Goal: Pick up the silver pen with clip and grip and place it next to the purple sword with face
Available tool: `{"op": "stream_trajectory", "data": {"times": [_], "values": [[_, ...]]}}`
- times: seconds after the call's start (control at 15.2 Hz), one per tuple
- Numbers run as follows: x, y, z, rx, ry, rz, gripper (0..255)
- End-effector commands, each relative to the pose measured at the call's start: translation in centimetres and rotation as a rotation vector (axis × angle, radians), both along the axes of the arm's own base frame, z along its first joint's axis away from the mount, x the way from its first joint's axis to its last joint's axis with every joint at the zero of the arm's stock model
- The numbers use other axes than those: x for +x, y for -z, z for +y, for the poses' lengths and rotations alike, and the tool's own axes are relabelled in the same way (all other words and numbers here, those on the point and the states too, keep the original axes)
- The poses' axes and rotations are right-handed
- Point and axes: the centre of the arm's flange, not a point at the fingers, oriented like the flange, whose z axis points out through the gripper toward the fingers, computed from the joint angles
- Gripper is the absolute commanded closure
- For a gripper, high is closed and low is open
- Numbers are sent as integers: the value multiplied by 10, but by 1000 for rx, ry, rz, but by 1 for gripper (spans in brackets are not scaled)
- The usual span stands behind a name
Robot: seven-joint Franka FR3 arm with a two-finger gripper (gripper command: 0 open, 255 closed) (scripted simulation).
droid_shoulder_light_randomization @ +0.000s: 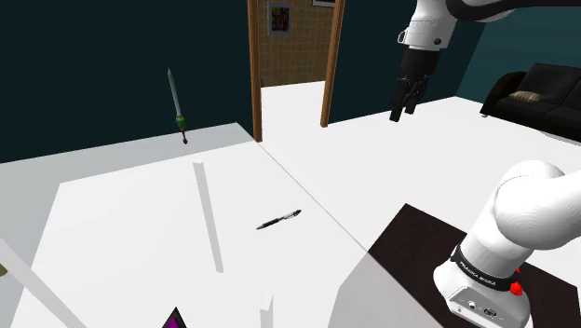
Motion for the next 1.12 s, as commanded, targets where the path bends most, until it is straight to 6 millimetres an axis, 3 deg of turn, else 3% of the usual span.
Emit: {"op": "stream_trajectory", "data": {"times": [0.0, 0.53, 1.06], "values": [[0, 0, 0, 0, 0, 0, 0], [76, 52, 53, 13, -336, 9, 0], [129, 104, 129, 27, -673, 19, 0]]}}
